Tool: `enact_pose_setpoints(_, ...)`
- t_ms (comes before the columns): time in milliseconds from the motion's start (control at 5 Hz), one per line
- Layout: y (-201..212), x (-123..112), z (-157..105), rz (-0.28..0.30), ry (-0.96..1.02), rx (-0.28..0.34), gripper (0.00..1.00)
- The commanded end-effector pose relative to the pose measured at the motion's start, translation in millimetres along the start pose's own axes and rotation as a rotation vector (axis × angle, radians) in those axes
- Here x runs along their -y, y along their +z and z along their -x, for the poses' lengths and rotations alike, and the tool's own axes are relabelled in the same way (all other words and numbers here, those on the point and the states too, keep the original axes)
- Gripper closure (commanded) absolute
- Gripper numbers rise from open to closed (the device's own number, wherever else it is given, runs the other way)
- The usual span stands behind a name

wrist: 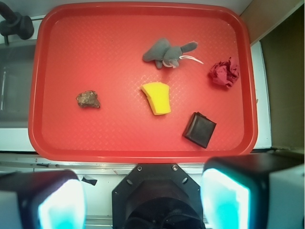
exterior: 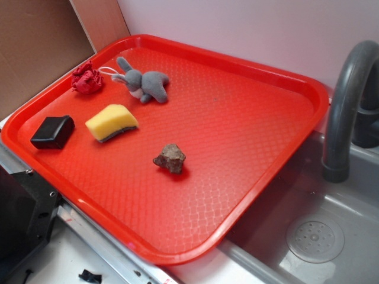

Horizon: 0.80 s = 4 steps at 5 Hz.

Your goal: Grab the rock.

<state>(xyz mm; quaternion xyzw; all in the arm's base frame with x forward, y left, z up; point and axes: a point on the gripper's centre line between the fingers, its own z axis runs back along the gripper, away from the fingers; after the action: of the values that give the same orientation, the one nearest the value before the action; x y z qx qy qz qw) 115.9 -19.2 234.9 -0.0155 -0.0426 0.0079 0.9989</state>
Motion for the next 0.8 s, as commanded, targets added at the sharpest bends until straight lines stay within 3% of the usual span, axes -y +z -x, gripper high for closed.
enact_pose_setpoints(0,0,0,0,0.000,0.000,0.000,0.00)
enact_pose_setpoints(200,-17,23,-1,-0.012,0.250,0.003,0.00)
enact_pose_setpoints(600,-57,61,-13,0.082,0.758,0.040,0.00)
